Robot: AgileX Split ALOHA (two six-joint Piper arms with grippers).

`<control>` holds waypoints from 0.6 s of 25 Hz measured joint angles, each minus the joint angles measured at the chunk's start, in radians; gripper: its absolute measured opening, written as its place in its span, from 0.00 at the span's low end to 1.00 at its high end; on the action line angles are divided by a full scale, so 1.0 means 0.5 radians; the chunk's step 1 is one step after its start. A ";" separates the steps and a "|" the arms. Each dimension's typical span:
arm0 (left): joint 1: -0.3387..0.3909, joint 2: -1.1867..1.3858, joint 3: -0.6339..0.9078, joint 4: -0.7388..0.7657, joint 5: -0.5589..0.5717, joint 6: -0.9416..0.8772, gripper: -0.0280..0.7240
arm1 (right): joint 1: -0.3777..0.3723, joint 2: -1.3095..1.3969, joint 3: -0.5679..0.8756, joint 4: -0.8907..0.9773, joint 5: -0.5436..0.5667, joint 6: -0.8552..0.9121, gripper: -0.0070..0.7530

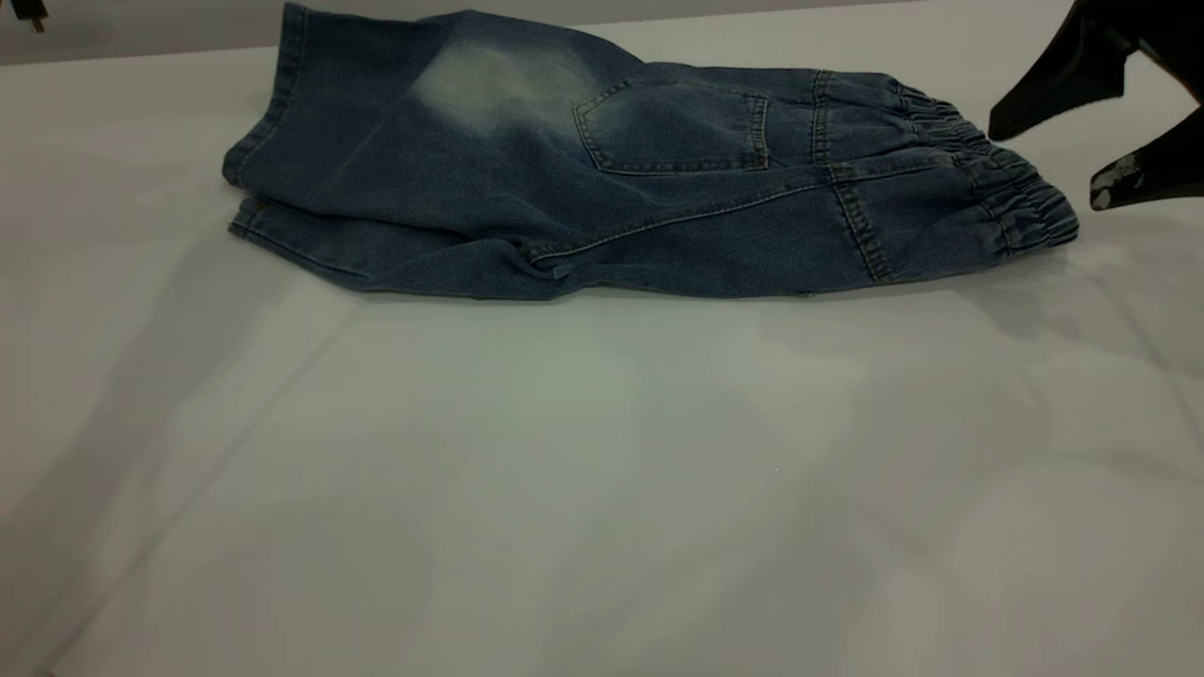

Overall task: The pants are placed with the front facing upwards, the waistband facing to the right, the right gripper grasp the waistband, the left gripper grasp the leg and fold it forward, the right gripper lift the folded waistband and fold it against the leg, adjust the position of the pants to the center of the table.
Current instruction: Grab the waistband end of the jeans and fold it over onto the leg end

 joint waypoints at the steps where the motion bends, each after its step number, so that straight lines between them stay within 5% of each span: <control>1: 0.000 0.000 0.000 0.000 0.008 0.000 0.71 | -0.026 0.014 -0.012 0.000 0.032 0.000 0.79; 9: 0.000 0.000 0.000 0.000 0.008 0.014 0.71 | -0.216 0.134 -0.016 0.002 0.169 0.000 0.79; 15: 0.000 0.000 0.000 0.000 0.008 0.046 0.71 | -0.216 0.260 -0.016 0.054 0.238 -0.042 0.79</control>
